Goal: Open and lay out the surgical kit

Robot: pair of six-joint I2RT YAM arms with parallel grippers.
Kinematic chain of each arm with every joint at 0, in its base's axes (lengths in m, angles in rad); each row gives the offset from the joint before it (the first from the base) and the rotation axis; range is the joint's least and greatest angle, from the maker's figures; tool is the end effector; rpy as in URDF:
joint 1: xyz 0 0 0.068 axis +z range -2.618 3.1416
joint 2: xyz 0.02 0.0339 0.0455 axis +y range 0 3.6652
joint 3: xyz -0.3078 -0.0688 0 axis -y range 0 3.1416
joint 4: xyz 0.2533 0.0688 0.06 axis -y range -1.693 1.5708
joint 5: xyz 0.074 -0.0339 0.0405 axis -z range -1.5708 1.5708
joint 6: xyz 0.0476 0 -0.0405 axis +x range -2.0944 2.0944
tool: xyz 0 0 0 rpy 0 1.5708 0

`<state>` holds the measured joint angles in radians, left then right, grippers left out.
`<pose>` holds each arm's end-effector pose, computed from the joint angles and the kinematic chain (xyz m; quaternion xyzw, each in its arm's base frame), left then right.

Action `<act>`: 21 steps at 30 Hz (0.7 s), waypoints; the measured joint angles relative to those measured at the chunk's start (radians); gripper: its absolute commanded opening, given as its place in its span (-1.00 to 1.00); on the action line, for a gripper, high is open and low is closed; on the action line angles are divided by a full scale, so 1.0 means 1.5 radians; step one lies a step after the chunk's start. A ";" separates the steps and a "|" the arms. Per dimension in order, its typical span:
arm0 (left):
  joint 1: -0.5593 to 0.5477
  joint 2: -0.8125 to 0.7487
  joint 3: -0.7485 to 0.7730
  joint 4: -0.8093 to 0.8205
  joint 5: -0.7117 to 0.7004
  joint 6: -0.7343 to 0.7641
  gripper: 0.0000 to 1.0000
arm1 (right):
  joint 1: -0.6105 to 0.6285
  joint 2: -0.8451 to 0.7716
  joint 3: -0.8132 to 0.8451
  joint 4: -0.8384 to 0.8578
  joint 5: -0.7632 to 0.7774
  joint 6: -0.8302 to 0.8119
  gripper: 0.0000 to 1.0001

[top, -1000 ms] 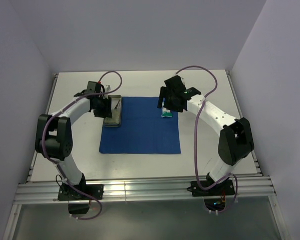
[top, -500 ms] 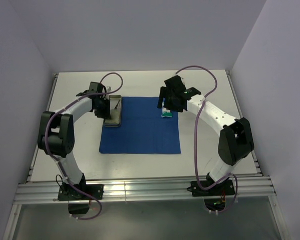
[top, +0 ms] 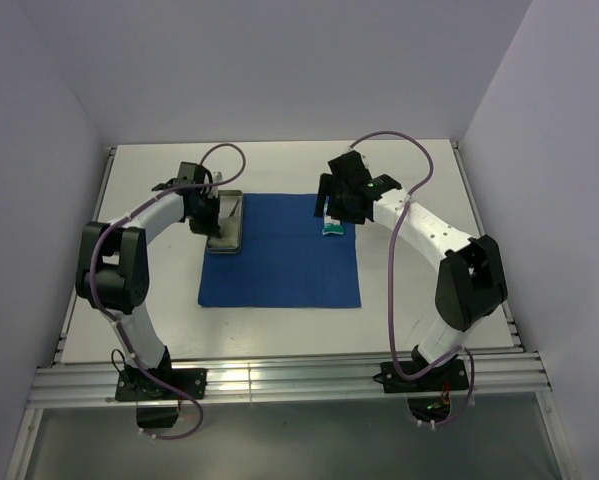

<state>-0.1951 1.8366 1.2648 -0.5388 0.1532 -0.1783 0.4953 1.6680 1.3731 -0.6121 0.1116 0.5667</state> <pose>0.3911 -0.0847 0.2154 0.0256 0.9706 -0.1154 0.2096 0.3407 0.1780 0.3081 0.0519 0.9427 0.1193 0.3072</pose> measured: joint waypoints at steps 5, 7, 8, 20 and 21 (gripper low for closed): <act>0.000 -0.050 0.002 -0.010 0.007 0.000 -1.00 | 0.002 0.000 0.000 0.000 -0.002 0.000 0.60; 0.000 -0.075 0.011 -0.018 0.013 0.000 -1.00 | 0.003 0.000 0.000 0.000 -0.002 -0.002 0.59; 0.000 -0.091 0.019 -0.020 0.018 0.000 -1.00 | 0.003 0.000 0.000 0.000 -0.003 -0.002 0.59; -0.001 -0.204 0.020 -0.008 0.063 -0.002 -1.00 | 0.004 -0.023 -0.024 0.055 -0.058 0.022 0.59; -0.001 -0.214 0.012 -0.005 0.071 -0.004 -1.00 | 0.004 -0.032 -0.036 0.070 -0.071 0.032 0.59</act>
<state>-0.1963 1.5162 1.2823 -0.5461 0.2596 -0.1837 0.5018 1.6203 1.3193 -0.5064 0.0044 0.6151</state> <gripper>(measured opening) 0.009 0.796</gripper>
